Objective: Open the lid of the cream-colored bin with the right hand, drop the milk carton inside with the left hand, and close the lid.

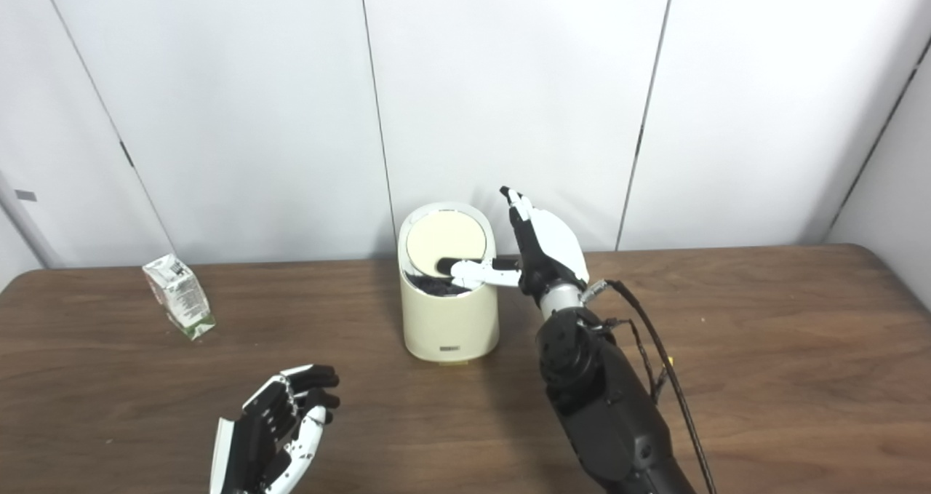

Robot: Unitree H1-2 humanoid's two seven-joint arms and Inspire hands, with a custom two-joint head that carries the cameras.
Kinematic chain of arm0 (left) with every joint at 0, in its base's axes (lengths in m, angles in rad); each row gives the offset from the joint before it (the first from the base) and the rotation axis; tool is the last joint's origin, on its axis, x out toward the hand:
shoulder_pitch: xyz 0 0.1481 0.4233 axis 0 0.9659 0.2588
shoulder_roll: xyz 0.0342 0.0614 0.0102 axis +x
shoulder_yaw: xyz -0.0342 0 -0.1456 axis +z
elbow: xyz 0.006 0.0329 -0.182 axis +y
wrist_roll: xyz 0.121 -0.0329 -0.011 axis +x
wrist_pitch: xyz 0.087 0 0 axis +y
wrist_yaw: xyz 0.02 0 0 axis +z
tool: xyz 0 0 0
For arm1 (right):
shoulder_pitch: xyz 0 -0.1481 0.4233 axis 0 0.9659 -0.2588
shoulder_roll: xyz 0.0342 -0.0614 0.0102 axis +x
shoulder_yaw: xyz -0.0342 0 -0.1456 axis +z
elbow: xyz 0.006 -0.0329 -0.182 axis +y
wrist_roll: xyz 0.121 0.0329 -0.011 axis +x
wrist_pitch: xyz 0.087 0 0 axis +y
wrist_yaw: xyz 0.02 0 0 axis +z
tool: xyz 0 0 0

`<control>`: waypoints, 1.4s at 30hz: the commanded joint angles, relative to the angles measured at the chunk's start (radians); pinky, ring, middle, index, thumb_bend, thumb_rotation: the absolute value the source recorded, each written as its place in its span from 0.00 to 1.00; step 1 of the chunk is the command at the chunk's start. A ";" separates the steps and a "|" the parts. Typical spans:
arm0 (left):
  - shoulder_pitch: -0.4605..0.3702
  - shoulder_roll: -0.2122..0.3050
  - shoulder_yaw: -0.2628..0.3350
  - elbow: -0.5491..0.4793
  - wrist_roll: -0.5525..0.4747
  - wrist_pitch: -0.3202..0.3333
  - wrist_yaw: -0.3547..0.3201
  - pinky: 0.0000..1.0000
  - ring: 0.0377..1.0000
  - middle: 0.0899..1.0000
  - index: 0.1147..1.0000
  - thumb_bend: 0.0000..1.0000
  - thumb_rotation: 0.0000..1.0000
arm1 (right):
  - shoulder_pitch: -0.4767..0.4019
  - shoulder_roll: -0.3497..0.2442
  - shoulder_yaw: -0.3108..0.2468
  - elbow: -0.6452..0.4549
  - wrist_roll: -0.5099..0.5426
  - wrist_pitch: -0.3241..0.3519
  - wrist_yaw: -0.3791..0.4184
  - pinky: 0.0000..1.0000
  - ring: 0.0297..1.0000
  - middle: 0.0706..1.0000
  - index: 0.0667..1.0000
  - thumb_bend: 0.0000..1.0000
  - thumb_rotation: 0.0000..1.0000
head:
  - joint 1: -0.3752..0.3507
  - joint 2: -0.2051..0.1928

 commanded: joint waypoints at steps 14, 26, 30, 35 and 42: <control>-0.018 -0.005 -0.010 -0.023 0.009 -0.025 0.005 0.52 0.55 0.61 0.61 0.21 0.32 | -0.004 -0.021 0.018 0.005 -0.035 0.032 -0.008 0.94 0.97 0.98 0.94 0.90 0.16 | -0.003 0.000; -0.020 -0.002 -0.009 -0.018 0.012 -0.035 0.010 0.52 0.55 0.61 0.61 0.21 0.34 | 0.001 -0.019 0.019 0.001 -0.046 0.034 -0.017 0.93 0.97 0.98 0.94 0.91 0.15 | -0.003 0.000; -0.018 -0.001 -0.008 -0.023 0.009 -0.029 0.007 0.52 0.55 0.61 0.61 0.22 0.34 | 0.003 -0.015 0.017 0.000 -0.051 0.035 -0.018 0.92 0.97 0.98 0.94 0.91 0.15 | -0.004 0.002; -0.016 0.001 -0.007 -0.025 0.006 -0.029 0.005 0.52 0.55 0.61 0.61 0.22 0.34 | 0.007 -0.016 0.018 0.002 -0.053 0.035 -0.028 0.90 0.96 0.97 0.94 0.90 0.16 | -0.002 0.002; -0.014 -0.001 -0.007 -0.029 0.011 -0.026 0.008 0.52 0.55 0.61 0.61 0.22 0.34 | 0.014 -0.018 0.018 0.017 -0.037 0.025 -0.056 0.87 0.95 0.97 0.93 0.88 0.16 | 0.006 0.003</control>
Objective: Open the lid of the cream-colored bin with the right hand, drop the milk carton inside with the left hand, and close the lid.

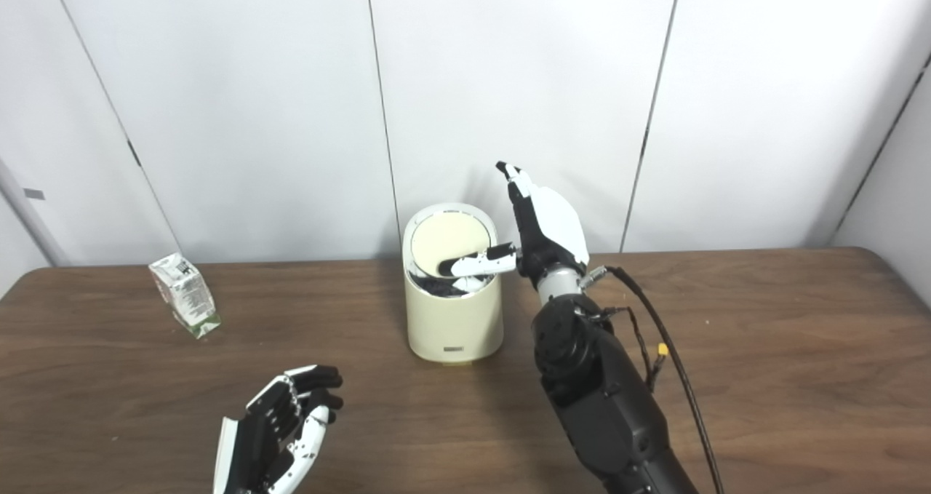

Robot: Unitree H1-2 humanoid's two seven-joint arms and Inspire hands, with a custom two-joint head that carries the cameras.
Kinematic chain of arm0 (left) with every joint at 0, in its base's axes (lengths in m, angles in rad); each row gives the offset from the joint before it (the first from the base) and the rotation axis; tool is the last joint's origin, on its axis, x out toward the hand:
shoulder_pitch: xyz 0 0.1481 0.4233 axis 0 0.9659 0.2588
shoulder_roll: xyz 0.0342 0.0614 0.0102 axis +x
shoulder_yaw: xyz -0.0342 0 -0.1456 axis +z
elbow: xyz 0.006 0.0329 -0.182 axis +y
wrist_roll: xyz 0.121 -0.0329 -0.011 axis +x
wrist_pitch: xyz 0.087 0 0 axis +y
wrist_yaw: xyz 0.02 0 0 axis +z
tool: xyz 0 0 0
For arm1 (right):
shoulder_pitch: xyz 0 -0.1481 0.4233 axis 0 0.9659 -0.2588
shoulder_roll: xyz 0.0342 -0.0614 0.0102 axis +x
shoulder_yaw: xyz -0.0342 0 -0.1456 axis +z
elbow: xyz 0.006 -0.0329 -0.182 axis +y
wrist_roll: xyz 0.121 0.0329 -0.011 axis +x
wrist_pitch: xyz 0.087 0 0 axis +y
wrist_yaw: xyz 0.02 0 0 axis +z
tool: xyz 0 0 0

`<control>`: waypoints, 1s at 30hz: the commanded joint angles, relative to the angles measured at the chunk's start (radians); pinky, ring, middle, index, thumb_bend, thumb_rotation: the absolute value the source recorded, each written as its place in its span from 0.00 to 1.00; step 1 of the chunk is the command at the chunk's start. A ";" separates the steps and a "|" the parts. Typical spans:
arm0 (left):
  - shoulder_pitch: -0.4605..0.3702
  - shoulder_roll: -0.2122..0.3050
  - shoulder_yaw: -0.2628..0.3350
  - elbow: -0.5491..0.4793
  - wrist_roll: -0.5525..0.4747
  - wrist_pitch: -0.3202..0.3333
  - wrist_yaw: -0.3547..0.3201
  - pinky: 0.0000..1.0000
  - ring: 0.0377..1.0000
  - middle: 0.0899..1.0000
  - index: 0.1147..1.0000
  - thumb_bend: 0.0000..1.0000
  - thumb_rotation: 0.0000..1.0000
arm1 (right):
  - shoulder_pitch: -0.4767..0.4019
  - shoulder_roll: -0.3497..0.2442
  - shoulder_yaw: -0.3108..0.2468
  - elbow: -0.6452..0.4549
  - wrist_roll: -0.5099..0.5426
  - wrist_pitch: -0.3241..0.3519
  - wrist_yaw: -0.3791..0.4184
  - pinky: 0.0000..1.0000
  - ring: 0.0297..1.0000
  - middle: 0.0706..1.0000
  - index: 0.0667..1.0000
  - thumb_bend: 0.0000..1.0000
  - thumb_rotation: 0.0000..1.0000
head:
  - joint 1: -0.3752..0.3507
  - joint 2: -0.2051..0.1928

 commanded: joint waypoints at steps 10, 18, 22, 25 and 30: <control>-0.009 -0.008 -0.004 -0.039 0.000 -0.027 0.005 0.52 0.55 0.61 0.60 0.23 0.35 | 0.047 -0.014 0.022 0.092 -0.041 -0.007 -0.063 0.90 0.96 0.97 0.94 0.85 0.18 | 0.005 0.006; -0.008 -0.008 -0.004 -0.041 0.003 -0.023 0.005 0.52 0.55 0.61 0.60 0.23 0.35 | 0.037 -0.017 0.032 0.110 -0.035 -0.018 -0.088 0.89 0.95 0.97 0.93 0.85 0.18 | 0.004 0.006; -0.008 -0.007 -0.005 -0.039 0.004 -0.025 0.005 0.52 0.55 0.60 0.60 0.22 0.34 | 0.037 -0.019 0.031 0.109 -0.030 -0.023 -0.092 0.89 0.95 0.97 0.93 0.86 0.18 | 0.004 0.005; -0.008 -0.007 -0.005 -0.043 0.002 -0.020 0.002 0.52 0.54 0.61 0.61 0.22 0.33 | 0.040 -0.017 0.026 0.102 -0.023 -0.022 -0.089 0.90 0.95 0.97 0.93 0.87 0.20 | 0.002 0.005; -0.011 -0.006 -0.004 -0.036 0.001 -0.026 0.004 0.51 0.54 0.61 0.60 0.22 0.32 | 0.054 -0.018 0.016 0.061 -0.003 -0.020 -0.060 0.91 0.96 0.97 0.94 0.83 0.73 | -0.002 0.005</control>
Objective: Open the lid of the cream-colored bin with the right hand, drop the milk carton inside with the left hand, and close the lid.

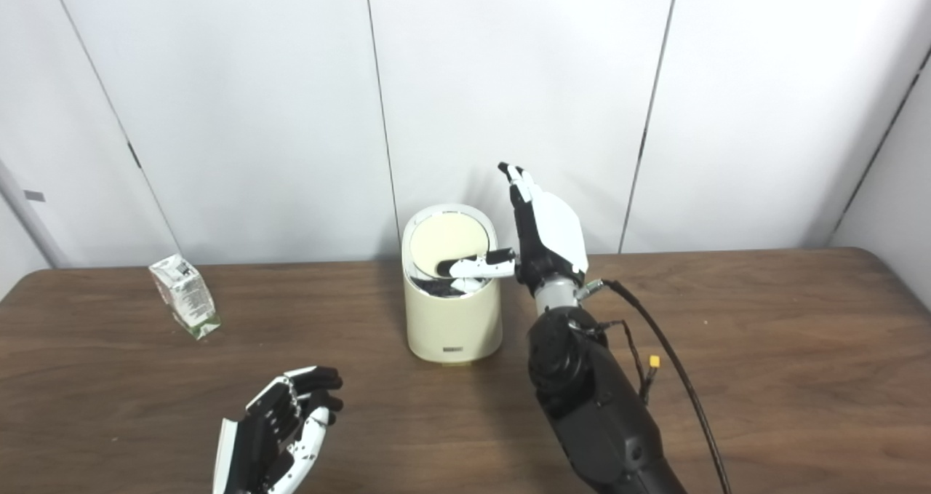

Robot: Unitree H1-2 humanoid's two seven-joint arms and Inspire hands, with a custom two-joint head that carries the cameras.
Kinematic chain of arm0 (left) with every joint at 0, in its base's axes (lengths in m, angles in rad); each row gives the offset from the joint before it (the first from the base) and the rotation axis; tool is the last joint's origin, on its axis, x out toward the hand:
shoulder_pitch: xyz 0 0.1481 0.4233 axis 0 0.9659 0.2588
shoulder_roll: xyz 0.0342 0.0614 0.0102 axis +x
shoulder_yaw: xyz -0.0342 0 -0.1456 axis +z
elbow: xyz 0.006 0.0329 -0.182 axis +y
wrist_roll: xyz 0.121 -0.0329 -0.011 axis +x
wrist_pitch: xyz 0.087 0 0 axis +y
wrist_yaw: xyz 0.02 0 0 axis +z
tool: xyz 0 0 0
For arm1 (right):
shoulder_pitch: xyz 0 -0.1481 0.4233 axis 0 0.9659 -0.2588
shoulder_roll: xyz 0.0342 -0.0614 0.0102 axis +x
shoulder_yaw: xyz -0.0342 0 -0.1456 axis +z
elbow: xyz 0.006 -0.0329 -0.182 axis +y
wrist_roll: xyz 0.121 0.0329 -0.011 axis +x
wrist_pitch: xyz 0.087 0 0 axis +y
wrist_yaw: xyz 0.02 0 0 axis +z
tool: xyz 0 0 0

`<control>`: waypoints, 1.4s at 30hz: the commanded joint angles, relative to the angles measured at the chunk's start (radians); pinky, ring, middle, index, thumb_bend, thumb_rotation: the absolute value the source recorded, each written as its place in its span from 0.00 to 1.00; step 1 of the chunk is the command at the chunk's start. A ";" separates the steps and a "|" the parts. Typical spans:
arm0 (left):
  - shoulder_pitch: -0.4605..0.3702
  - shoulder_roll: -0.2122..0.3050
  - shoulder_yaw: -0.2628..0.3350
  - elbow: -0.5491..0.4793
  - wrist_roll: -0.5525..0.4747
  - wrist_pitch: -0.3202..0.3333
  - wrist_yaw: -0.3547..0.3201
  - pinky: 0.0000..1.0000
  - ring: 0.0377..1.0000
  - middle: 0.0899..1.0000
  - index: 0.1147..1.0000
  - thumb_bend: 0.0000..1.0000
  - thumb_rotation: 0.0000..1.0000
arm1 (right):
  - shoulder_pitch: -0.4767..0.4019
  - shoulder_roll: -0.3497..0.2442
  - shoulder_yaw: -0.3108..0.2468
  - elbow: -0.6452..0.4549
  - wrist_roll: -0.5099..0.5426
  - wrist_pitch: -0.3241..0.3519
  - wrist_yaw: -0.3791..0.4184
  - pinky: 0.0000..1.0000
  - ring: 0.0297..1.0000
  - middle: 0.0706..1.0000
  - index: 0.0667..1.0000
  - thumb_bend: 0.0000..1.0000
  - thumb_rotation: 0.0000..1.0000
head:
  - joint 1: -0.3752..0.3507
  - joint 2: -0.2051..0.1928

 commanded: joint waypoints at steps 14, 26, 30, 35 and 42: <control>-0.022 0.001 -0.004 -0.016 0.008 -0.032 0.004 0.52 0.55 0.61 0.61 0.22 0.33 | 0.039 -0.043 -0.011 -0.018 -0.009 -0.013 0.071 0.87 0.93 0.95 0.94 0.88 1.00 | -0.007 -0.007; -0.033 0.007 -0.005 -0.002 0.013 -0.030 0.003 0.51 0.54 0.62 0.61 0.21 0.34 | 0.039 -0.044 -0.042 -0.056 0.020 -0.059 0.065 0.87 0.94 0.96 0.94 0.93 1.00 | -0.014 -0.017; -0.037 0.008 -0.004 0.010 0.008 -0.038 0.005 0.51 0.54 0.61 0.61 0.21 0.33 | 0.046 -0.042 -0.060 -0.099 0.038 -0.074 0.071 0.89 0.95 0.96 0.95 0.93 1.00 | -0.014 -0.022; -0.041 0.010 -0.004 0.012 0.013 -0.033 0.005 0.51 0.54 0.61 0.61 0.21 0.35 | 0.078 -0.047 -0.078 -0.208 0.023 -0.083 0.057 0.77 0.91 0.97 0.95 0.93 1.00 | -0.014 -0.026; -0.048 0.016 0.000 0.022 0.006 -0.039 0.005 0.51 0.54 0.61 0.61 0.20 0.35 | 0.183 -0.016 -0.143 -0.415 0.074 -0.200 -0.001 0.78 0.90 0.93 0.91 0.56 0.93 | -0.016 -0.034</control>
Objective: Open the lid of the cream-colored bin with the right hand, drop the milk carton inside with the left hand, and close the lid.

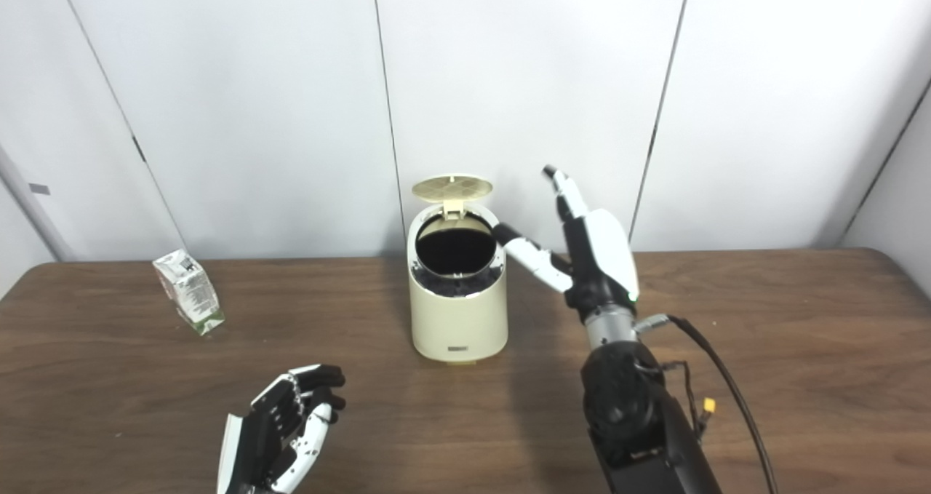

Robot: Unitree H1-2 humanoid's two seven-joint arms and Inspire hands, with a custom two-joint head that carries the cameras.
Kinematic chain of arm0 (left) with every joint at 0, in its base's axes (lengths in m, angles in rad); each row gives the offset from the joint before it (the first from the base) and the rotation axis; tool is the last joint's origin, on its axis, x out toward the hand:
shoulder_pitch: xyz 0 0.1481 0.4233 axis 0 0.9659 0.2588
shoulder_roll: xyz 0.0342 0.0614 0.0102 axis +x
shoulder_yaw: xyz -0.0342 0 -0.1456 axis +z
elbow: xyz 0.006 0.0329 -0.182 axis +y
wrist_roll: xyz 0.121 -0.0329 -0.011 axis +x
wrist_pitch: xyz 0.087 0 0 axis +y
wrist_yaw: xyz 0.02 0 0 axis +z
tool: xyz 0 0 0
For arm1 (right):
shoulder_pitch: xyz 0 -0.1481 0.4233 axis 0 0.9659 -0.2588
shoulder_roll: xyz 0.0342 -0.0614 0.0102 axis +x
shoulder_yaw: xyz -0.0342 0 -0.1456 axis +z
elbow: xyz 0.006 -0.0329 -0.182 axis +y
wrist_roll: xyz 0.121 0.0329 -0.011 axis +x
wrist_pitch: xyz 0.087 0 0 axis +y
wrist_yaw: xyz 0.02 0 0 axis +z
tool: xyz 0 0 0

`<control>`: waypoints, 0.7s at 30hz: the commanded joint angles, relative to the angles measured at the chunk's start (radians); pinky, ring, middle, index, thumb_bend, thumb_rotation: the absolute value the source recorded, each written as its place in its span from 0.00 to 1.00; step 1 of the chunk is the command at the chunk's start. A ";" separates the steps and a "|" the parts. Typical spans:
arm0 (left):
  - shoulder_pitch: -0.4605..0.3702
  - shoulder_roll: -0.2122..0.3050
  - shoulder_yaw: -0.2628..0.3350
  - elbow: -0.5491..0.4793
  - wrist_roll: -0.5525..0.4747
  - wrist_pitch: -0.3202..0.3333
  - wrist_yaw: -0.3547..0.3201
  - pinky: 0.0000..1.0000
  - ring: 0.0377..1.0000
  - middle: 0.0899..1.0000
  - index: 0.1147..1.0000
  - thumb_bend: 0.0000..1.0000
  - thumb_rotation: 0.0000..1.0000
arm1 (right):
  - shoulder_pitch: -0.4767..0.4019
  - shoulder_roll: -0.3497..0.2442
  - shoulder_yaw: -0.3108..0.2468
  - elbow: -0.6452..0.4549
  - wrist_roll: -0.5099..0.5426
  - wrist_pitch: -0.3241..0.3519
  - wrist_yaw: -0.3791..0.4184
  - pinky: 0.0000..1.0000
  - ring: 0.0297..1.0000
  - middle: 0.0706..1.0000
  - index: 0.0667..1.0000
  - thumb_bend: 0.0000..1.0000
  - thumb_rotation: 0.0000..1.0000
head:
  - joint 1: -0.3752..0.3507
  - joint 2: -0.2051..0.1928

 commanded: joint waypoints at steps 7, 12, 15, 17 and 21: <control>-0.028 0.013 0.009 -0.002 0.005 -0.049 0.011 0.52 0.54 0.60 0.60 0.22 0.38 | 0.214 0.027 -0.076 -0.190 0.165 -0.346 -0.071 0.67 0.77 0.78 0.77 0.26 0.66 | -0.003 -0.003; -0.033 0.021 0.015 0.008 -0.002 -0.064 0.014 0.51 0.53 0.60 0.60 0.22 0.39 | 0.359 0.055 -0.101 -0.216 0.203 -0.474 -0.089 0.62 0.71 0.72 0.71 0.22 0.49 | -0.010 -0.001; -0.037 0.022 0.019 0.008 0.003 -0.061 0.014 0.51 0.53 0.60 0.60 0.22 0.40 | 0.421 0.068 -0.113 -0.219 0.207 -0.523 -0.094 0.60 0.69 0.70 0.69 0.24 0.47 | -0.007 0.000; -0.041 0.024 0.021 0.011 0.005 -0.069 0.015 0.51 0.53 0.60 0.59 0.22 0.39 | 0.456 0.078 -0.120 -0.194 0.190 -0.579 -0.113 0.59 0.67 0.68 0.66 0.25 0.40 | -0.006 0.004; -0.045 0.027 0.023 0.018 0.009 -0.070 0.014 0.51 0.52 0.59 0.59 0.22 0.40 | 0.494 0.092 -0.135 -0.126 0.138 -0.662 -0.152 0.53 0.62 0.64 0.63 0.26 0.38 | -0.021 0.003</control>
